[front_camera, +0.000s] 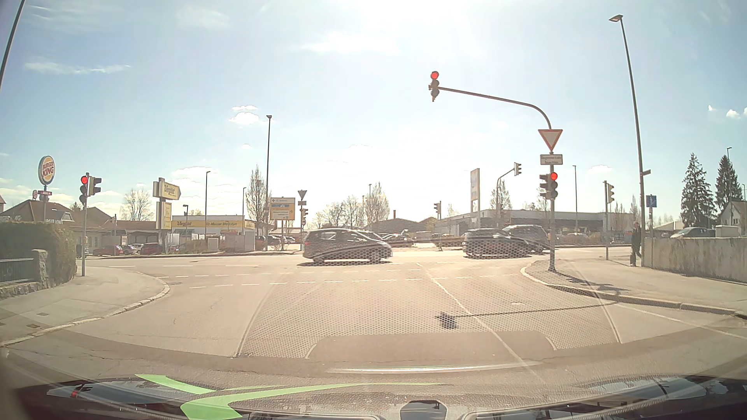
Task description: Follow the waypoints while adhering to traffic rules and regulations
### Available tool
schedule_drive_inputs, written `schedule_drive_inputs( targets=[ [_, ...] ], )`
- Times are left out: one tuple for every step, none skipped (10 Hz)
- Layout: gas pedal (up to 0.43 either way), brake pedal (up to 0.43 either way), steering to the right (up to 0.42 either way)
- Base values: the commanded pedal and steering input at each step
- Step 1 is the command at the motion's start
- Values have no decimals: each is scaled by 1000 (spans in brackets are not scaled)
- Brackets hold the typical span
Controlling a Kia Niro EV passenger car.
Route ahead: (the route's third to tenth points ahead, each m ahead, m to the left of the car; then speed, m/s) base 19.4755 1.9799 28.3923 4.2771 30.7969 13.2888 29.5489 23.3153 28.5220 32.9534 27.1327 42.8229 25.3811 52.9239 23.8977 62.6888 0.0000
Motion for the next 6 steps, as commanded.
schedule_drive_inputs(
  targets=[
    [0,335,0],
    [0,329,0],
    [0,335,0],
    [0,329,0],
    [0,329,0],
    [0,335,0]
  ],
)
